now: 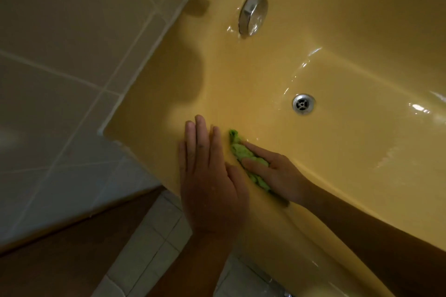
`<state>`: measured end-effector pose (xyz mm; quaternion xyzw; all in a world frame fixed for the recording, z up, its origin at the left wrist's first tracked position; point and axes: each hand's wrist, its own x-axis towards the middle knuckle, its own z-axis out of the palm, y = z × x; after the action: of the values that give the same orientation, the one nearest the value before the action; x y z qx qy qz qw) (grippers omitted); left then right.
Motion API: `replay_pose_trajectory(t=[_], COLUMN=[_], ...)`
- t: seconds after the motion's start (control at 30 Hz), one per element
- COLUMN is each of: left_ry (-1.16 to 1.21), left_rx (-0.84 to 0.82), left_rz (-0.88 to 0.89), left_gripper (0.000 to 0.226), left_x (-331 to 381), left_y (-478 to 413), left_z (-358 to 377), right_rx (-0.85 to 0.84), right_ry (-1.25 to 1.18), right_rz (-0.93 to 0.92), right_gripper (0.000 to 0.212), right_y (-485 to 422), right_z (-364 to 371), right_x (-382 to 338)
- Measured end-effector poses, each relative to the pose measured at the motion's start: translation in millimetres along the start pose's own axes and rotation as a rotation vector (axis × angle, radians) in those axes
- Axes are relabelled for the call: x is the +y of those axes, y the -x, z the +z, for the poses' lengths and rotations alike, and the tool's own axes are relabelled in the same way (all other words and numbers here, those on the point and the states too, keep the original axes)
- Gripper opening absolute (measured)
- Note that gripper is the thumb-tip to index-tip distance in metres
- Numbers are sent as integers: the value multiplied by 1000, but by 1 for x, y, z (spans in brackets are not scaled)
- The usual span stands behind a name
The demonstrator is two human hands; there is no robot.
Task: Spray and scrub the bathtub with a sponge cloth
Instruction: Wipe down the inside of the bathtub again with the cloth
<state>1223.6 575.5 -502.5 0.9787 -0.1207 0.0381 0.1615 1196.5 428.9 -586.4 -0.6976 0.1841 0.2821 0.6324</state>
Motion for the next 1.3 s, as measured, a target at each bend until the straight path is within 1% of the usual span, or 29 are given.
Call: replay_pose_trajectory(t=[0.07, 0.1, 0.13, 0.17, 0.2, 0.3, 0.33, 0.37, 0.4, 0.43, 0.57, 0.6, 0.63, 0.7, 0.73, 0.77, 0.83, 0.87, 0.9, 0.93, 0.97, 1.03, 1.1, 1.13, 1.17, 1.23, 1.3], left_ry=[-15, -25, -31, -32, -30, -14, -7, -3, -1, 2, 13, 13, 10, 13, 20, 22, 16, 22, 30, 34, 35, 43, 52, 59, 65, 61, 55], left_rx=[-14, -21, -25, -27, -25, -28, -28, -26, -23, -22, -45, -53, -61, -80, -84, -84, -84, -79, -70, -63, -61, -62, -72, -78, -85, -115, -145], left_rz=[27, 41, 54, 65, 72, 87, 91, 96, 104, 115, 160, 166, 173, 192, 199, 206, 233, 248, 264, 278, 290, 316, 345, 353, 360, 383, 424], left_gripper=[63, 63, 63, 63, 63, 61, 60, 59, 59, 60, 63, 64, 65, 65, 64, 63, 57, 55, 53, 52, 52, 51, 52, 53, 53, 53, 51], left_x=[-2, -3, -5, -6, -7, -11, -12, -14, -15, -17, -23, -25, -26, -28, -29, -30, -35, -36, -36, -37, -37, -38, -40, -41, -41, -41, -44], left_y=[-4, -6, -8, -10, -13, -20, -23, -25, -27, -30, -49, -53, -57, -65, -70, -75, -85, -88, -91, -94, -97, -104, -113, -117, -122, -134, -145], left_z=[-1, -1, -2, -2, -2, -3, -2, -3, -3, -3, -3, -2, -2, -3, -3, -3, -1, -1, -1, 0, 0, 2, 3, 3, 4, 5, 4], right_rx=[4, 7, 15, 32, 64, 174, 169, 140, 110, 96, 22, 13, 8, 45, 84, 130, 232, 253, 245, 220, 188, 113, 57, 39, 47, 132, 229], right_ry=[187, 258, 288, 276, 224, -52, -116, -148, -144, -116, 227, 297, 327, 274, 210, 133, -25, -58, -65, -66, -51, 51, 189, 232, 244, 136, -22], right_rz=[278, 379, 423, 402, 313, -162, -265, -299, -259, -165, 331, 412, 447, 404, 331, 222, -58, -161, -213, -211, -154, 77, 320, 389, 411, 373, 205], right_gripper=[58, 64, 67, 66, 63, 52, 52, 51, 51, 50, 59, 61, 61, 60, 59, 58, 56, 56, 56, 56, 55, 55, 59, 61, 62, 65, 71], right_y=[-13, -21, -27, -31, -33, -19, -14, -14, -17, -25, -64, -72, -78, -85, -84, -79, -60, -51, -46, -47, -51, -66, -80, -85, -89, -91, -80], right_z=[-8, -9, -6, -2, 4, 24, 28, 30, 28, 23, -1, -3, -2, 8, 14, 20, 32, 35, 36, 34, 29, 18, 10, 8, 8, 15, 27], right_x=[20, 23, 19, 10, -1, -41, -45, -42, -33, -19, 33, 38, 34, 11, -5, -23, -53, -60, -61, -53, -43, -19, -2, 0, -6, -32, -70])
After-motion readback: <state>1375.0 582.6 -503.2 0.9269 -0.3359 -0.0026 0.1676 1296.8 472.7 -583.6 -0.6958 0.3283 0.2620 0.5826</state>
